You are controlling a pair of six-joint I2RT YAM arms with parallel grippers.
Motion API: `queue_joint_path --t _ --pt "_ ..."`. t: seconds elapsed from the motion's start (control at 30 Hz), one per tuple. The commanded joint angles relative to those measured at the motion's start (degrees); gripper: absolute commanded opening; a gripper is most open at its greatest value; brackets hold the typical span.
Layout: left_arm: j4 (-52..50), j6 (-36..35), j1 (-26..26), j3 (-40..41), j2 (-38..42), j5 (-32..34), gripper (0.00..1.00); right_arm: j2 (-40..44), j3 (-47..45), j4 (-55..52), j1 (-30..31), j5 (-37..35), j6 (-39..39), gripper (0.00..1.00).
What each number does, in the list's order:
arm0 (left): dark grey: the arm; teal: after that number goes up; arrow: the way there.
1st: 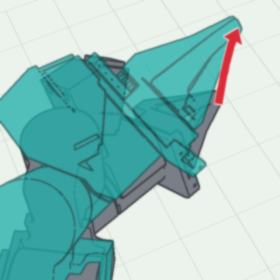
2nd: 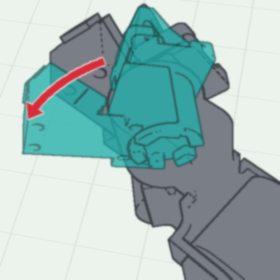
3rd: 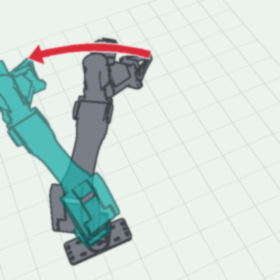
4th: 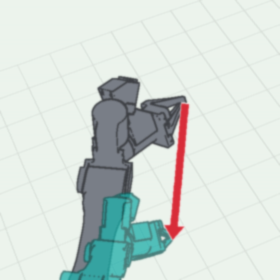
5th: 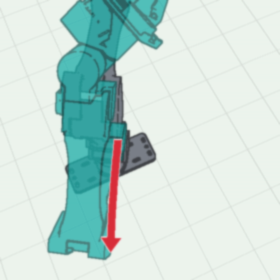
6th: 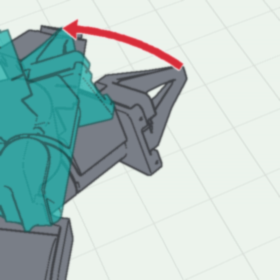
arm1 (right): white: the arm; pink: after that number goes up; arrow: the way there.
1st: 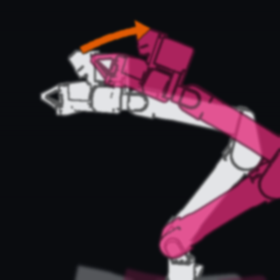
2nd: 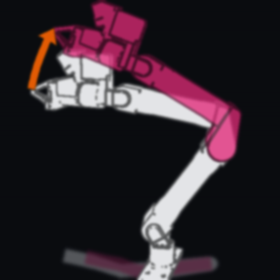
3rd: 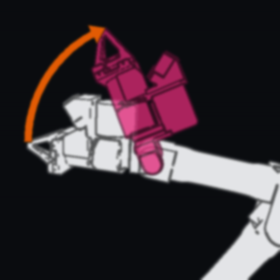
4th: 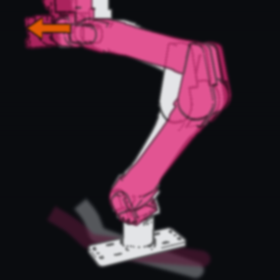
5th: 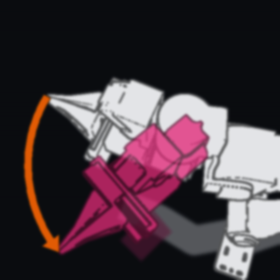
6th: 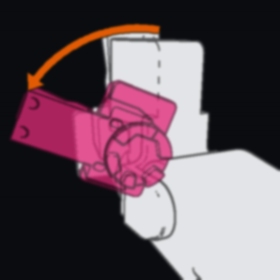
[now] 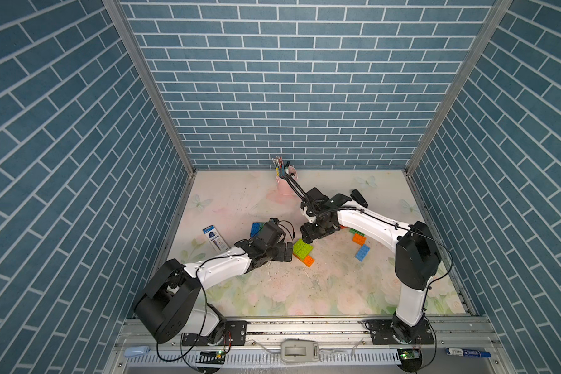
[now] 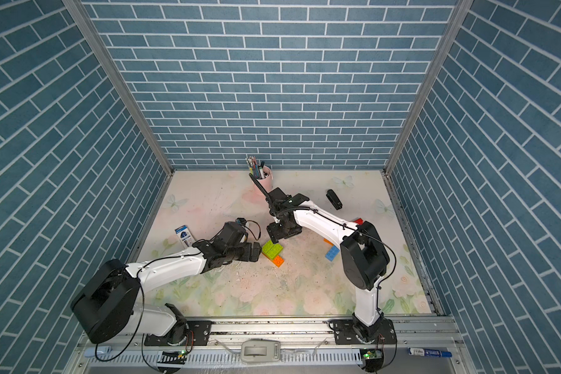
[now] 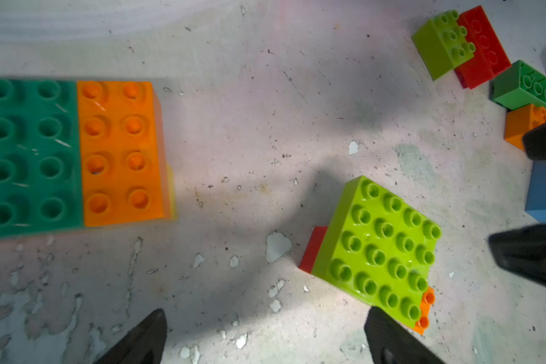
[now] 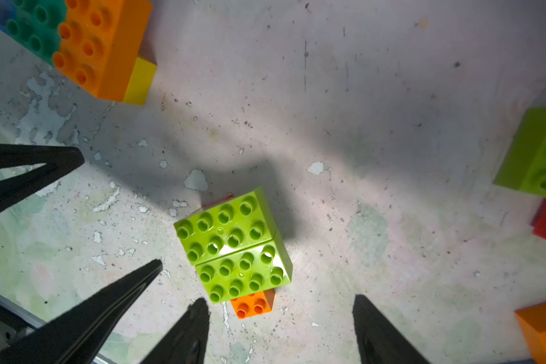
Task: Assemble a rectangle with lego
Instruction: Assemble the lego brick with the lego brick.
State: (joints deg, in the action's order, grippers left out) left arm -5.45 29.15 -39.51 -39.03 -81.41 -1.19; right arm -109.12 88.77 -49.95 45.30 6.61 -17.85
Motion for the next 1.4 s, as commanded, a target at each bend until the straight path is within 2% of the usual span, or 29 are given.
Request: queue_joint_path --t 0.0,0.27,0.9,1.37 --pt "2.58 -0.05 -0.31 -0.71 -1.21 -1.42 0.99 -1.47 2.06 -2.08 -0.45 2.13 -1.64 0.72" --pt "4.53 -0.31 -0.31 -0.78 -2.85 -2.24 0.99 -4.22 3.42 -1.75 -1.18 3.61 -1.75 0.71" --pt "6.10 -1.09 -0.13 0.04 -5.03 -2.28 0.89 -8.69 5.01 -1.53 -1.35 4.73 -2.02 0.68" --pt "5.25 -0.40 1.38 2.38 -5.27 -3.64 0.82 -11.95 -0.08 -2.25 -1.39 2.91 -2.81 0.64"
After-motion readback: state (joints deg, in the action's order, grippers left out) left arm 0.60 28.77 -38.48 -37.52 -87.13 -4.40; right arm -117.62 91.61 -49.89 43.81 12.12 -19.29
